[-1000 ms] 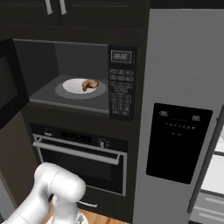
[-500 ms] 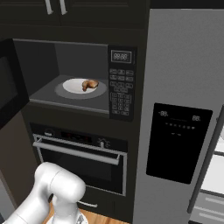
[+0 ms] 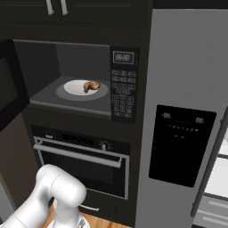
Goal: Transport the chicken drumstick from the fridge to the microwave and turn on the microwave.
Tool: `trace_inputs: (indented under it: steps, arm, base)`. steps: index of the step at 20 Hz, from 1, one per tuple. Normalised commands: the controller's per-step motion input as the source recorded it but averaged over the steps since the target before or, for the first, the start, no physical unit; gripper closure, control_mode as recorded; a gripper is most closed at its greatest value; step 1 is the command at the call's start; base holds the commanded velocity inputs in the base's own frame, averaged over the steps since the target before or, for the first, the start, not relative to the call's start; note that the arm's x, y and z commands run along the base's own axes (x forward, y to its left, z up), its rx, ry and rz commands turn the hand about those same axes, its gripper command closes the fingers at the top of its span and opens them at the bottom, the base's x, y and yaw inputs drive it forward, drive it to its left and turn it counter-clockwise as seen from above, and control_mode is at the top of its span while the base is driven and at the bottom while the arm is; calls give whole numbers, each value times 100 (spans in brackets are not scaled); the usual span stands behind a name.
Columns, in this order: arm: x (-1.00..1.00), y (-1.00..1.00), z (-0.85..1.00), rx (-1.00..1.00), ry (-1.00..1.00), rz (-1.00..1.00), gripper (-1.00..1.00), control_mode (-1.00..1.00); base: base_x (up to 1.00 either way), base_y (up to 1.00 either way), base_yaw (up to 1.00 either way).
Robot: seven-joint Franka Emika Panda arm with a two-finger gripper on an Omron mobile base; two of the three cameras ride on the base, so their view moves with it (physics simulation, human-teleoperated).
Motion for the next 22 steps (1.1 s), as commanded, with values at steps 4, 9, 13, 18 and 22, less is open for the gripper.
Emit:
trace_inputs:
  steps: [4, 9, 13, 18, 22]
  arm:
    - [27, 2, 0, 0, 0, -8, -100, -100]
    - [32, 3, 0, 0, 0, -8, -100, -100]
    - [40, 5, 0, 0, 0, -7, -100, -100]
    - [30, 1, 0, 0, 0, -6, -100, -100]
    - [16, 0, 1, 0, 0, -6, -100, -100]
  base:
    - [0, 0, 0]
    - [0, 0, 0]
    - [0, 0, 0]
    - [0, 0, 0]
    - [0, 0, 0]
